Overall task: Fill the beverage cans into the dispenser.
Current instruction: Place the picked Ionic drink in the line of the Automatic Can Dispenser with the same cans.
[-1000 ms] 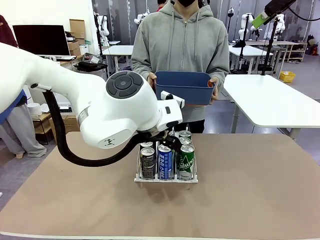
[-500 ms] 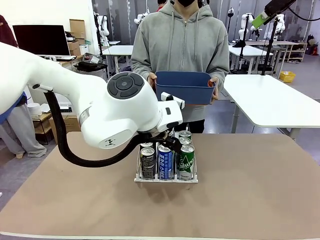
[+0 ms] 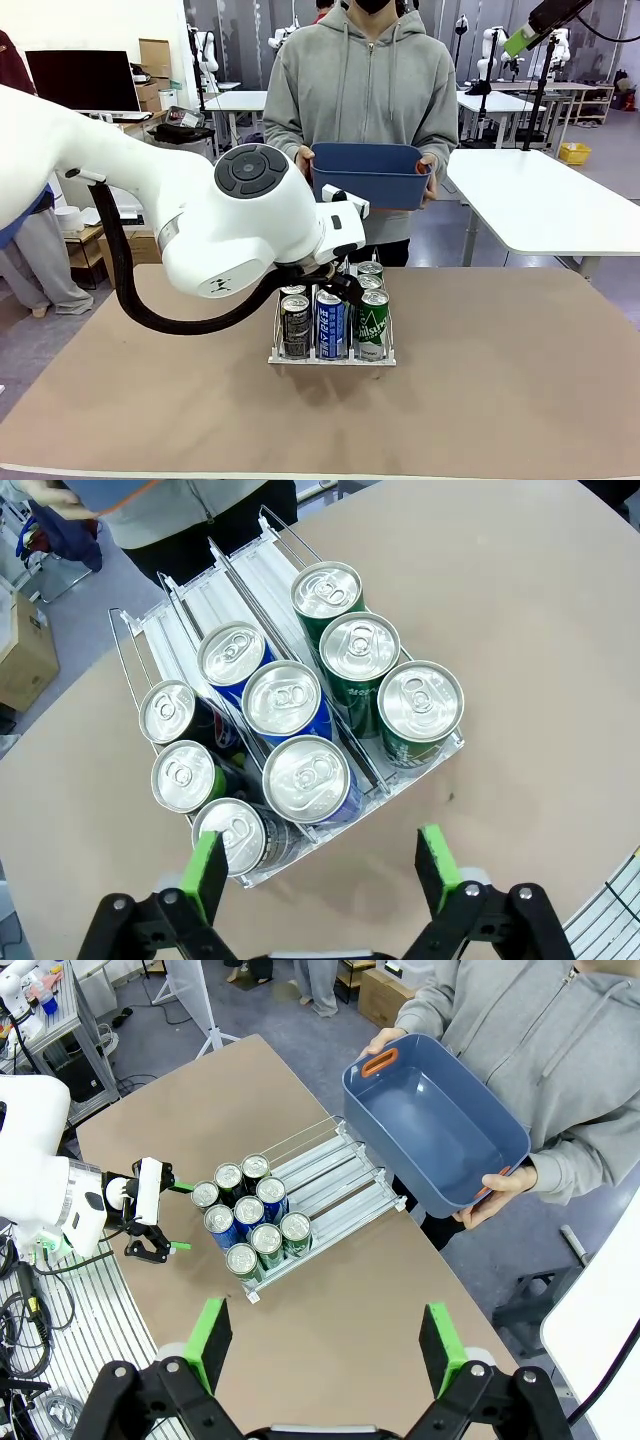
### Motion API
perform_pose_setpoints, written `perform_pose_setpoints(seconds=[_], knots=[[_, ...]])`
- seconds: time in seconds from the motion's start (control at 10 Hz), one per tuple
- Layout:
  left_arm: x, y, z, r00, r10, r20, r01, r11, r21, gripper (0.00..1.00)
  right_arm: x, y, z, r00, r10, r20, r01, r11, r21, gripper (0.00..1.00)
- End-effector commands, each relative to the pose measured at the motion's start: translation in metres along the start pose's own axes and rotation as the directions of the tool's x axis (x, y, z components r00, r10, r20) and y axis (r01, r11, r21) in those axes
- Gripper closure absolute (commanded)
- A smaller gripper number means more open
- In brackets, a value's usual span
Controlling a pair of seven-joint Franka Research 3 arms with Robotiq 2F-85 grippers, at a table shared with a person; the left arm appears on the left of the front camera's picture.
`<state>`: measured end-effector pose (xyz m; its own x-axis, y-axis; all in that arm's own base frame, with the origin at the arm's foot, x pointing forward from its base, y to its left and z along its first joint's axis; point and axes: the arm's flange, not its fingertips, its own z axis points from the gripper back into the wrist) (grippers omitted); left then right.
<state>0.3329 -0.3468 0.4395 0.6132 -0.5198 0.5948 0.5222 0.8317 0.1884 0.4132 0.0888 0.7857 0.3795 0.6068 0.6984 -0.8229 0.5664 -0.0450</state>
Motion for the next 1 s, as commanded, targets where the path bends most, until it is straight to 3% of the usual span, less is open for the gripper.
perform_pose_setpoints(seconds=[0.0,0.3,0.4,0.7,0.9], knots=[[0.003,0.001,0.0,1.0,-0.001,-0.006,0.001,1.0,0.007,0.0,-0.002,0.002,0.0,1.0,0.006,-0.004,-0.006,1.0,0.004,0.0],[0.0,0.0,0.0,1.0,0.0,0.0,0.0,1.0,0.0,0.0,-0.002,0.002,0.0,1.0,0.006,-0.004,-0.006,1.0,0.004,0.0],[-0.001,0.011,0.012,0.995,-0.081,-0.053,0.079,0.996,-0.044,0.0,-0.002,0.002,0.0,1.0,0.006,-0.004,-0.006,1.0,0.004,0.0],[0.01,0.062,0.079,0.98,-0.2,-0.003,0.19,0.934,-0.304,0.0,-0.002,0.002,0.0,1.0,0.006,-0.004,-0.006,1.0,0.004,0.0],[0.032,0.103,0.13,0.964,-0.265,-0.012,0.241,0.894,-0.378,0.0,-0.002,0.002,0.0,1.0,0.006,-0.004,-0.006,1.0,0.004,0.0]])
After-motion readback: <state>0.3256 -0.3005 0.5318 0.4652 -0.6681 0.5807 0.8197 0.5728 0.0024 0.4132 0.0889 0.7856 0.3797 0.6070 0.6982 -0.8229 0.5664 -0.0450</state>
